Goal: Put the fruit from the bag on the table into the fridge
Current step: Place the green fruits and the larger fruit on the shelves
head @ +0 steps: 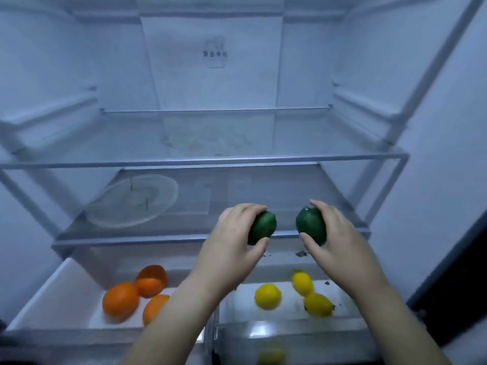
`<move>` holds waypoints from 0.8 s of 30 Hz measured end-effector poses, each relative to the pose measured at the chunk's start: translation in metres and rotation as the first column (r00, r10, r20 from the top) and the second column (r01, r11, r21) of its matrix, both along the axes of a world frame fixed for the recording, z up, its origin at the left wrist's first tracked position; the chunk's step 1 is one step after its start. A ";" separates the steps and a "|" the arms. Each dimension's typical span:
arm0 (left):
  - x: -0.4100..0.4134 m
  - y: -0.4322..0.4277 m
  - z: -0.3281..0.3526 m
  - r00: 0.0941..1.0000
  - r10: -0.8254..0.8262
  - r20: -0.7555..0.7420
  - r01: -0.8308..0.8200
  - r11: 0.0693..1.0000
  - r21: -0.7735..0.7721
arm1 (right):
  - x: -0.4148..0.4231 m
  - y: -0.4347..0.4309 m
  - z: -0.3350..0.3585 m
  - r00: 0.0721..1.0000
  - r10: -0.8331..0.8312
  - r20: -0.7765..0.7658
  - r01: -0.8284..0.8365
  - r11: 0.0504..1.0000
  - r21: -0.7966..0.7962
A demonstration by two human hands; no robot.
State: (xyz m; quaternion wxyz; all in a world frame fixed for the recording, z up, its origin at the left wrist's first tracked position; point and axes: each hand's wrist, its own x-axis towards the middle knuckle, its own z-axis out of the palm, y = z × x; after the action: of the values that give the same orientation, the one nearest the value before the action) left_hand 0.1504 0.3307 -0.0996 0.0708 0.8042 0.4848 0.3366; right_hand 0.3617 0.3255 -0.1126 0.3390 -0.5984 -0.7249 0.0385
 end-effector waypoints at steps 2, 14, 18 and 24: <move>0.012 0.028 0.002 0.998 -0.058 -0.029 0.058 0.998 -0.013 | 0.011 0.019 0.001 0.996 -0.072 0.061 0.074 0.997 -0.033; 0.075 0.137 -0.031 0.980 -0.088 -0.177 0.056 0.982 -0.178 | 0.050 0.106 -0.024 0.948 -0.196 0.250 0.245 0.953 -0.180; 0.085 0.148 -0.042 0.975 -0.098 -0.200 0.056 0.977 -0.206 | 0.054 0.117 -0.034 0.955 -0.197 0.221 0.240 0.953 -0.186; 0.088 0.154 -0.056 0.982 -0.075 -0.174 0.039 0.978 -0.203 | 0.057 0.124 -0.049 0.964 -0.171 0.204 0.205 0.966 -0.158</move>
State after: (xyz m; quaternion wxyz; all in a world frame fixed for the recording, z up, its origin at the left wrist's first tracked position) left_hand 0.2386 0.4850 -0.1560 0.1159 0.8339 0.4971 0.2100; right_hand 0.4186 0.4495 -0.1612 0.2164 -0.6934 -0.6871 0.0138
